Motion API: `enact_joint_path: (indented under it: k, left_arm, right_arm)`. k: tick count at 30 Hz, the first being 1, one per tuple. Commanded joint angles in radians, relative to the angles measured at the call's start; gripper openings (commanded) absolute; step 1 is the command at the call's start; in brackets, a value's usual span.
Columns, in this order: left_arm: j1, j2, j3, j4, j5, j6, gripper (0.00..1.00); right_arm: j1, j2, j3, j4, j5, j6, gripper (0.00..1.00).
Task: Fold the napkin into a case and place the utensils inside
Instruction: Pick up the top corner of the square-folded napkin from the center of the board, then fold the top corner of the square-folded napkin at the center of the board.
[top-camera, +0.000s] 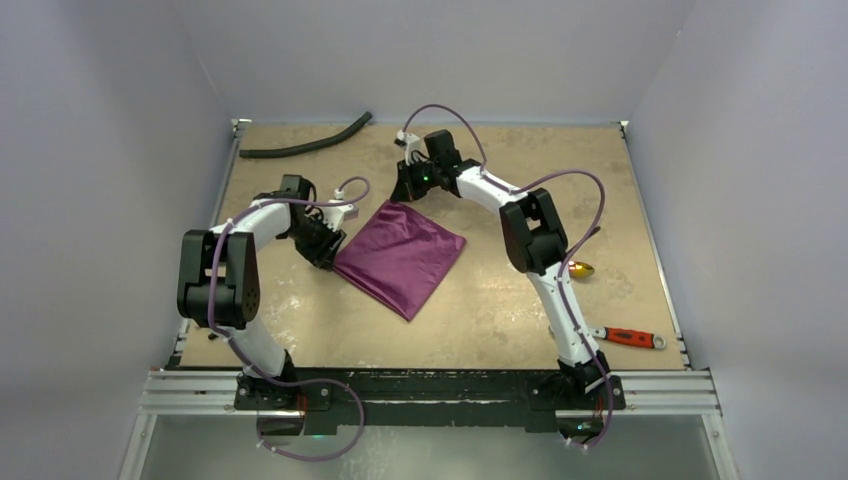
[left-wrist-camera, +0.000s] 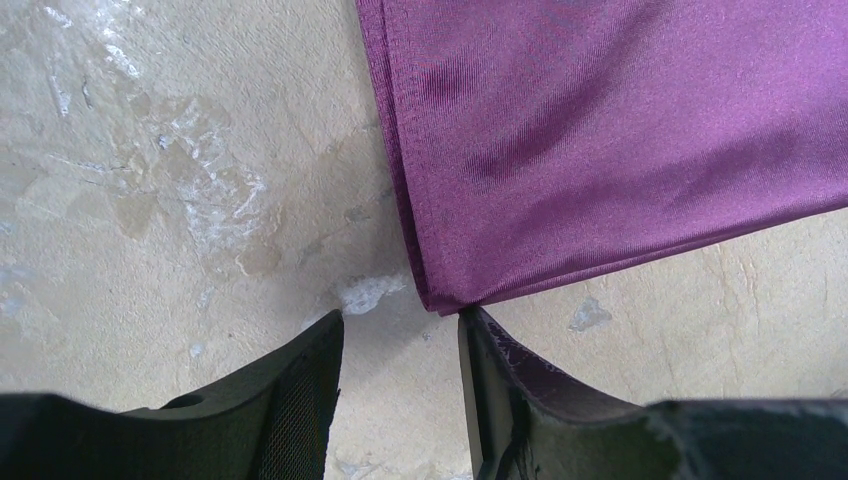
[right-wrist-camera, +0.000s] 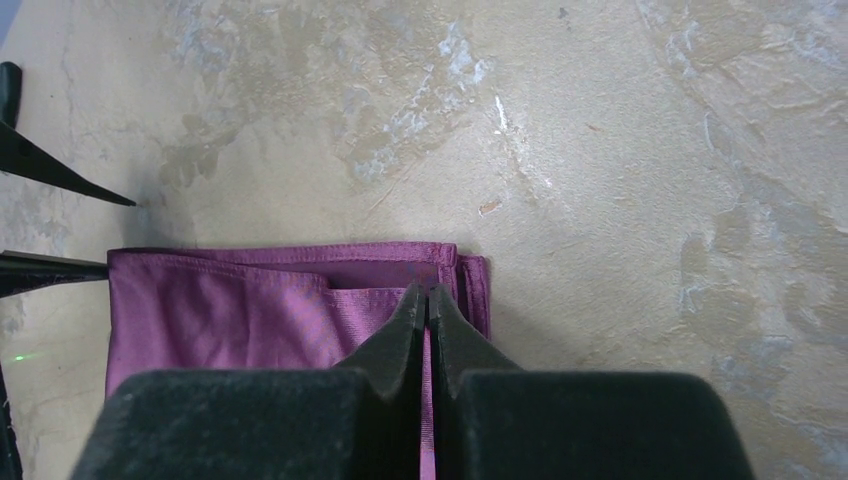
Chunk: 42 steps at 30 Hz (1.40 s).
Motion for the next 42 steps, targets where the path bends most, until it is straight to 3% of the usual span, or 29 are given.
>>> enact_joint_path:
  k: [1,13,29,42]
  left_arm:
    - [0.001,-0.044,-0.004,0.015,0.004,0.021,0.45]
    - [0.0,-0.049,0.0,0.017,0.007,0.015,0.43]
    - [0.0,-0.072,0.006,-0.013,0.018,0.019,0.42]
    - [0.0,-0.087,0.011,-0.025,0.019,0.024,0.41]
  right_arm:
    - [0.001,-0.114,-0.028,0.045,0.016,-0.008,0.0]
    - [0.002,-0.233,-0.161,0.104,0.049,-0.002,0.0]
    - [0.081,-0.516,-0.587,0.208,0.089,0.012,0.0]
    - [0.148,-0.628,-0.794,0.214,0.107,0.05,0.0]
